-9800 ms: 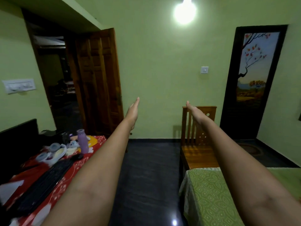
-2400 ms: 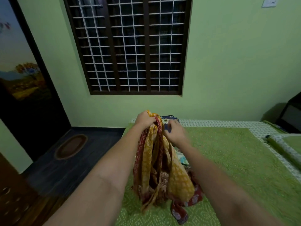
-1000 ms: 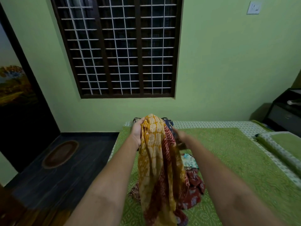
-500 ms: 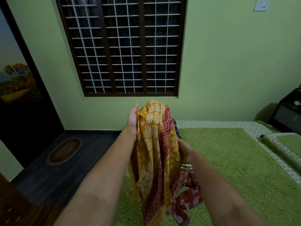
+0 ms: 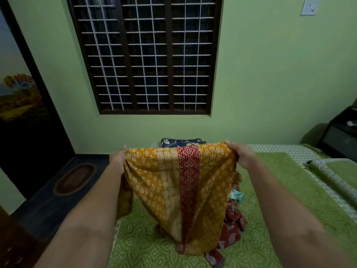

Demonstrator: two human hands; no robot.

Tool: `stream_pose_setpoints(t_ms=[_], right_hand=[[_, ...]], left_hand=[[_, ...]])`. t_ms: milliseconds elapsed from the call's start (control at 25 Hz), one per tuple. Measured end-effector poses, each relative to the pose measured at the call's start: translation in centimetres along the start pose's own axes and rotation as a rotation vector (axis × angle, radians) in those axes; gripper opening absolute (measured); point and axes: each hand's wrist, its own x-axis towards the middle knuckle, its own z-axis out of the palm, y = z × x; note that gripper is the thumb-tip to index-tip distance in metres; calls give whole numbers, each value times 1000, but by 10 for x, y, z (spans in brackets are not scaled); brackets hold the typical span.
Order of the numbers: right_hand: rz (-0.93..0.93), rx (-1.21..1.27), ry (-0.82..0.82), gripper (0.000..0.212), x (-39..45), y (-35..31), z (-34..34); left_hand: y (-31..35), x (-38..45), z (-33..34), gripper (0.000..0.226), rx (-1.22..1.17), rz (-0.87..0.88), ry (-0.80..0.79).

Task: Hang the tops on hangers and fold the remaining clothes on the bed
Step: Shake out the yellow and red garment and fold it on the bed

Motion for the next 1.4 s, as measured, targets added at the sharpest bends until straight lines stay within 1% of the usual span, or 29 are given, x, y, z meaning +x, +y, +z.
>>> stream_pose_setpoints(t_ms=[80, 160, 200, 240, 280, 360, 440, 480, 520, 600, 640, 680, 720, 760, 800, 840, 880, 920, 1000, 1040, 1080, 1120, 1160, 1200, 1240, 1280, 1320, 1360, 1400], right_hand=[[-64, -51, -26, 38, 2, -27, -5], [-193, 3, -105, 23, -9, -68, -8], [-244, 15, -142, 22, -13, -87, -9], [-260, -20, -142, 27, -13, -99, -11], [-252, -92, -107, 36, -11, -103, -14], [-239, -189, -7, 48, -5, -101, -19], [-287, -178, 72, 46, -2, -96, -20], [-323, -194, 89, 43, -4, -96, -19], [-357, -262, 84, 39, -9, -98, -16], [-355, -517, 50, 37, -14, -96, -14], [-360, -601, 107, 37, -14, -92, -14], [-370, -617, 193, 38, -11, -88, -17], [-385, -564, 276, 39, -12, -87, -17], [-394, -529, 318, 37, -15, -87, -17], [-373, -516, 274, 33, -19, -88, -14], [-344, -523, 197, 30, -21, -88, -10], [-342, -536, 148, 29, -24, -89, -6], [-326, -500, 126, 29, -24, -89, -3], [-282, -351, 82, 27, -25, -90, 0], [-246, -372, 81, 30, -22, -87, -3], [-224, -530, 132, 37, -19, -82, -9], [-207, -726, 204, 42, -19, -78, -14], [-217, -849, 276, 45, -18, -74, -20], [-218, -838, 326, 46, -22, -73, -25], [-213, -832, 328, 47, -22, -75, -30], [-195, -770, 291, 51, -21, -79, -34], [-210, -650, 212, 57, -17, -81, -41], [-210, -438, 130, 65, -14, -82, -46], [-175, -317, 27, 74, -12, -80, -48]], left_hand=[[18, 8, -2, 58, 82, -4, -68], [52, -9, 3, 54, -1, 54, -232], [71, -21, 7, 52, -55, 90, -339], [85, -25, 11, 52, -57, 116, -412], [91, -27, 15, 53, -15, 119, -437], [87, -28, 17, 49, 135, 8, -411], [71, -24, 14, 42, 213, -72, -346], [66, -21, 13, 41, 186, -45, -324], [64, -18, 12, 41, 76, -14, -291], [62, -14, 14, 50, -157, -6, -265], [58, -15, 19, 54, -149, -16, -285], [52, -19, 23, 53, -34, -46, -322], [44, -22, 27, 45, 135, -106, -378], [37, -26, 28, 35, 262, -170, -390], [32, -35, 32, 32, 303, -228, -382], [27, -40, 35, 36, 248, -277, -377], [22, -47, 39, 40, 179, -278, -383], [14, -55, 40, 42, 181, -281, -398], [-5, -54, 42, 35, 270, -277, -348], [-14, -51, 41, 32, 286, -270, -294], [-20, -35, 36, 31, 232, -245, -198], [-22, -21, 31, 34, 219, -182, -93], [-18, -6, 28, 39, 205, -107, -30], [-6, 0, 24, 41, 203, -18, 13], [10, -1, 23, 38, 203, 90, 45], [26, -5, 22, 34, 181, 158, 33], [40, -12, 24, 34, 97, 205, -47], [49, -19, 25, 38, 20, 208, -185], [53, -19, 24, 50, 24, 179, -311]])
